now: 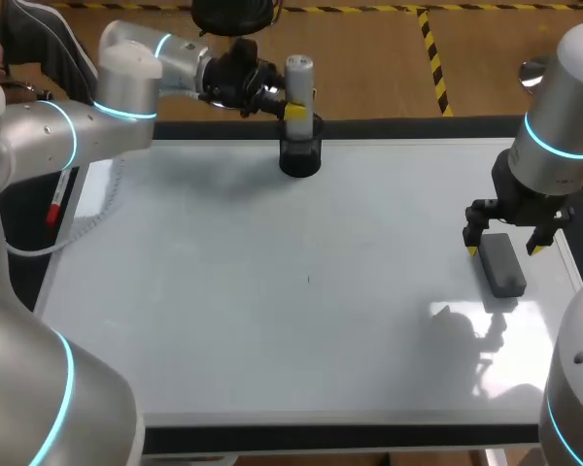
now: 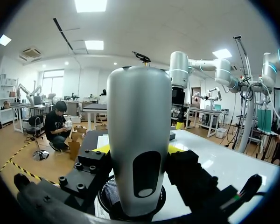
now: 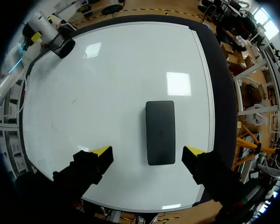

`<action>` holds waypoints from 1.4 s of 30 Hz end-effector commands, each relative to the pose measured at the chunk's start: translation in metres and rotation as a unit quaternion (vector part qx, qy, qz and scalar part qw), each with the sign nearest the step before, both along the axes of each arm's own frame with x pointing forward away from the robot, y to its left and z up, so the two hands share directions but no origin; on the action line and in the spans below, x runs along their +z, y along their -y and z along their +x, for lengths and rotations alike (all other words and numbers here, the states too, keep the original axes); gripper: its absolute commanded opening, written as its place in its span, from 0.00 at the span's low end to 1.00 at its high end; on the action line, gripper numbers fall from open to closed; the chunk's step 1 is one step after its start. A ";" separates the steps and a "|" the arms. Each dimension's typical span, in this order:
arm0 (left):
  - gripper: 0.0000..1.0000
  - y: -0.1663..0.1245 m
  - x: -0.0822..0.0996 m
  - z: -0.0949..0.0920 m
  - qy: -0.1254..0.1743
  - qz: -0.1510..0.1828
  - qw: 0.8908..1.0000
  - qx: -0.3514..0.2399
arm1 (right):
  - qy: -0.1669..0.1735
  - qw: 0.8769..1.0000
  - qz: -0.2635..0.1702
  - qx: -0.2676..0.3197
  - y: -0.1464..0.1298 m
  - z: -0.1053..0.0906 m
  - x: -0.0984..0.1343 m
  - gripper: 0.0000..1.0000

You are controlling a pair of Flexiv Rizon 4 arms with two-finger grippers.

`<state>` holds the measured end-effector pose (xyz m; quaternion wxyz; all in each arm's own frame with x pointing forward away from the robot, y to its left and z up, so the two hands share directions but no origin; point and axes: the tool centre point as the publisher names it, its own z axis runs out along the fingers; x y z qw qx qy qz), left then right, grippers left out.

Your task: Pick up the inspection probe, press it on each red-marked spot on the whiteboard one by one, put down the probe, pick up the eraser, and wipe off all the red marks.

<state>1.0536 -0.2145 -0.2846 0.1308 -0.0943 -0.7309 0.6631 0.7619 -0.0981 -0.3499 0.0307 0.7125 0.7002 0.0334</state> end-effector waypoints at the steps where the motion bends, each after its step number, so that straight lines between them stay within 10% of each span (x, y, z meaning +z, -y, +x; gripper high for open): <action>1: 0.00 -0.004 -0.002 0.002 -0.002 -0.001 1.000 -0.003 | 0.001 1.000 0.001 0.001 0.001 -0.001 0.001 1.00; 42: 0.00 0.002 -0.027 -0.010 0.021 0.011 0.999 0.025 | 0.001 1.000 0.001 0.001 0.001 -0.001 0.001 1.00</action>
